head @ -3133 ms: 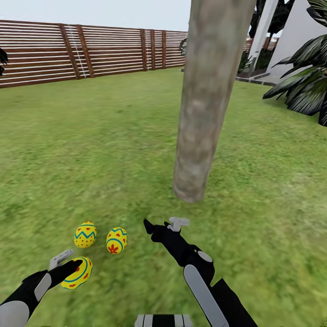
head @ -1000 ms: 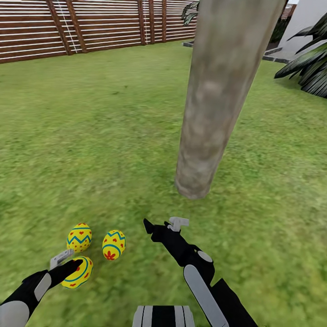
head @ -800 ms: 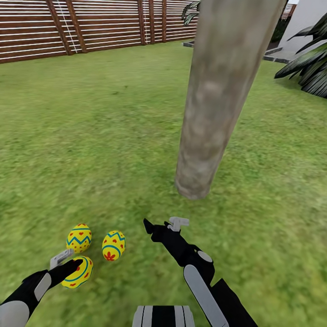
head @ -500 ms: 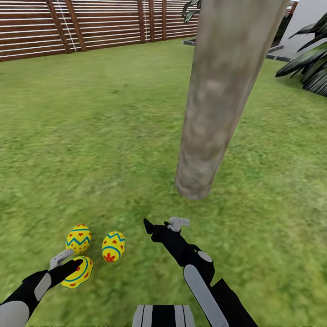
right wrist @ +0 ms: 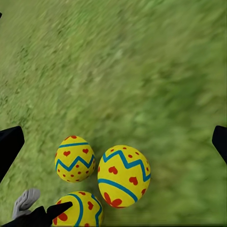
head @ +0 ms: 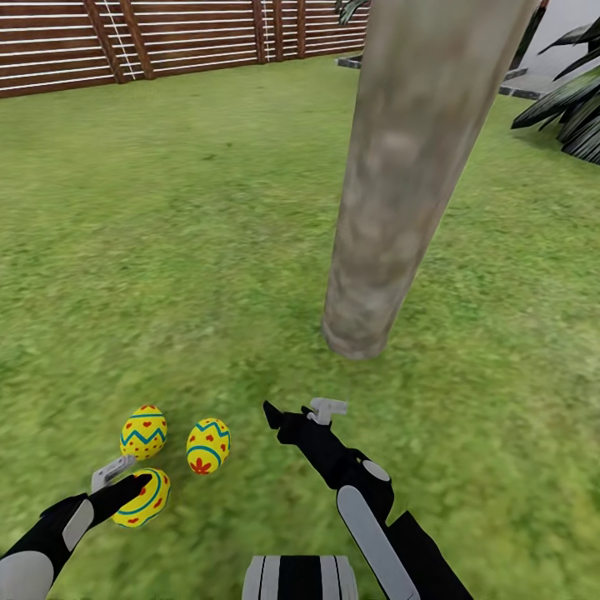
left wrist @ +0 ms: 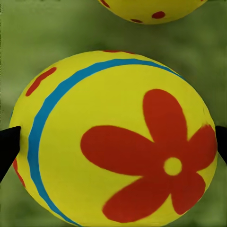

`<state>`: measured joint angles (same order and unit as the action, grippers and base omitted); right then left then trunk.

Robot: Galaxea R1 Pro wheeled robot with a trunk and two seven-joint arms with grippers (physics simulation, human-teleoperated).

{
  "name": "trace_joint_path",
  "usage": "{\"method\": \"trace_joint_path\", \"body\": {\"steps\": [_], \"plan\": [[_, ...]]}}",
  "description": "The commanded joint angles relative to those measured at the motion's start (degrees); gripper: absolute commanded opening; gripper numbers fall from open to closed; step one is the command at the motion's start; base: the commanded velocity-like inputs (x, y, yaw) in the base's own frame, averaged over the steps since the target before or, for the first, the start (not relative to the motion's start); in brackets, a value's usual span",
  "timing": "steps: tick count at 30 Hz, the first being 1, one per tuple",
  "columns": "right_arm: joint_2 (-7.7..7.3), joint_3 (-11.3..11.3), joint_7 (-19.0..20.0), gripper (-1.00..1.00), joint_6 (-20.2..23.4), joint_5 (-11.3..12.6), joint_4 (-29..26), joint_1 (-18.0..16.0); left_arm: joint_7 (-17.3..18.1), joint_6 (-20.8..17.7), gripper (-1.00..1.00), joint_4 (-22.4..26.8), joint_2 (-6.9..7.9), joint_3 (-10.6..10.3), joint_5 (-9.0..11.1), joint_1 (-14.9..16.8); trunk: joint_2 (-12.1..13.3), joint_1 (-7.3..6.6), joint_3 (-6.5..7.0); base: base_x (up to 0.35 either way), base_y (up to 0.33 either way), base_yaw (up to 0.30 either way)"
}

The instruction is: Take the three Easter eggs out of the wicker basket on the lawn in the garden, then place them on the lawn next to a single tree (choose any tree) so that all three eggs are next to the same tree and none are left in the basket.

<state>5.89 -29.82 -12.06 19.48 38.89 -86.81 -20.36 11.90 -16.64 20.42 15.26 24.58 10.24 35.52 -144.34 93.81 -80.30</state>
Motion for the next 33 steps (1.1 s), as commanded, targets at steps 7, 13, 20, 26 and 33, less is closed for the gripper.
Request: {"method": "trace_joint_path", "body": {"steps": [7,13,20,26,33], "plan": [[-0.01,-0.06,-0.51,1.00,0.12,0.57,-0.04,-0.03,0.23,-0.41,-1.00,-0.32,-0.06,0.29,0.13,-0.02,-0.01,0.01,-0.05,0.000,0.000,0.000],[-0.01,-0.06,-0.51,1.00,0.12,0.53,-0.02,-0.03,0.23,-0.41,1.00,-0.31,-0.06,0.29,0.13,-0.05,-0.01,0.01,-0.05,0.000,0.000,0.000],[-0.01,-0.06,-0.51,1.00,0.12,0.57,-0.02,-0.03,0.23,-0.46,1.00,-0.29,-0.06,0.49,0.19,-0.06,-0.01,0.01,-0.05,0.000,0.000,0.000],[-0.01,-0.06,-0.51,1.00,0.12,0.57,-0.02,-0.03,0.24,-0.63,1.00,1.47,0.03,0.78,0.39,-0.05,0.06,-0.12,1.06,0.000,0.000,0.000],[-0.01,-0.06,-0.51,1.00,0.12,0.57,-0.02,-0.03,0.17,-1.16,1.00,1.76,0.03,0.74,0.40,-0.05,0.15,-0.30,2.61,0.000,0.000,0.000]]}}
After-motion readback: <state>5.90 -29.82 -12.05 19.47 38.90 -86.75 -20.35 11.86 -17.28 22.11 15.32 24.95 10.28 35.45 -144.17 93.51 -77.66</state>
